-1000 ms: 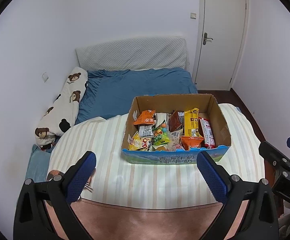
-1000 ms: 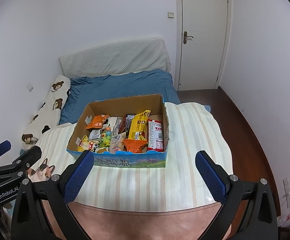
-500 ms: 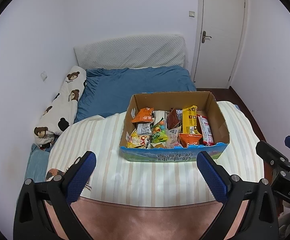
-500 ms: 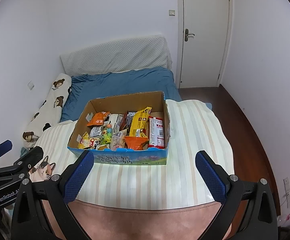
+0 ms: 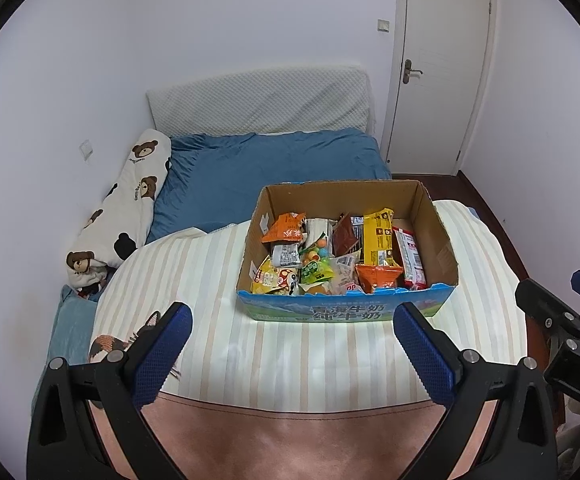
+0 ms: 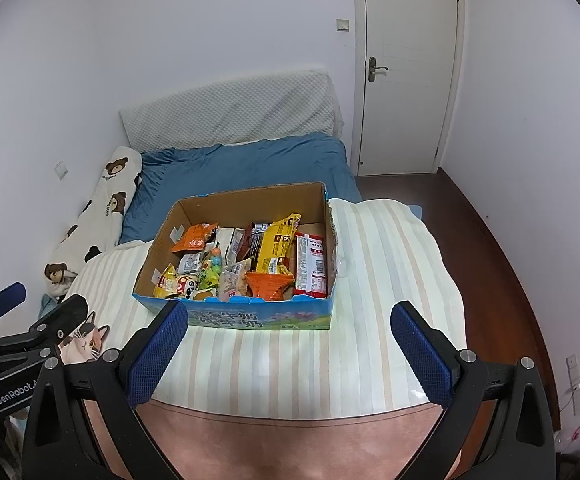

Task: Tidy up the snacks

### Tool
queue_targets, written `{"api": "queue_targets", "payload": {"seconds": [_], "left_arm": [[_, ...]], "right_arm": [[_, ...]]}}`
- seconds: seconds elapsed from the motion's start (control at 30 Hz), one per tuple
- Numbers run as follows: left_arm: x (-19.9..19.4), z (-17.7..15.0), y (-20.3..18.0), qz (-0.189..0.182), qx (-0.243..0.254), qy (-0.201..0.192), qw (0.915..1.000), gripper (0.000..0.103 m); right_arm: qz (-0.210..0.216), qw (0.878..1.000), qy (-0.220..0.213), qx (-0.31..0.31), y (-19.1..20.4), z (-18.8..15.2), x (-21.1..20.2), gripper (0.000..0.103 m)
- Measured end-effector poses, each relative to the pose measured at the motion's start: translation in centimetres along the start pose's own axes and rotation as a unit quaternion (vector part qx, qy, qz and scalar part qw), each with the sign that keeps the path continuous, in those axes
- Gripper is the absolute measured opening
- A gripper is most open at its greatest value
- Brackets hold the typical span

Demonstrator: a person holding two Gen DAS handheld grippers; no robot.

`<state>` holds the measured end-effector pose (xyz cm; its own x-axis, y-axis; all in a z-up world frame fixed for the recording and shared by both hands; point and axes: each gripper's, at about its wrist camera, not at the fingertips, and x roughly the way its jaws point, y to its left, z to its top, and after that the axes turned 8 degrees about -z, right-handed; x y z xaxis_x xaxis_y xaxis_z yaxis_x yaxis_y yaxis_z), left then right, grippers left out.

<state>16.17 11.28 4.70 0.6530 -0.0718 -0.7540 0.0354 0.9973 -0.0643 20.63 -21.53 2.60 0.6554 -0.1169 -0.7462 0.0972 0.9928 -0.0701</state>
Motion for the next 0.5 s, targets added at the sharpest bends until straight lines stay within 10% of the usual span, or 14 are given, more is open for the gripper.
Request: {"api": "queue_targets", "payload": {"seconds": [0.5], "left_arm": [[0.03,0.17,-0.02,0.002,-0.001,-0.005,1.0,0.103]], "right_arm": [[0.0,1.0,0.001,0.003,-0.2,0.12,-0.12,0.103]]}}
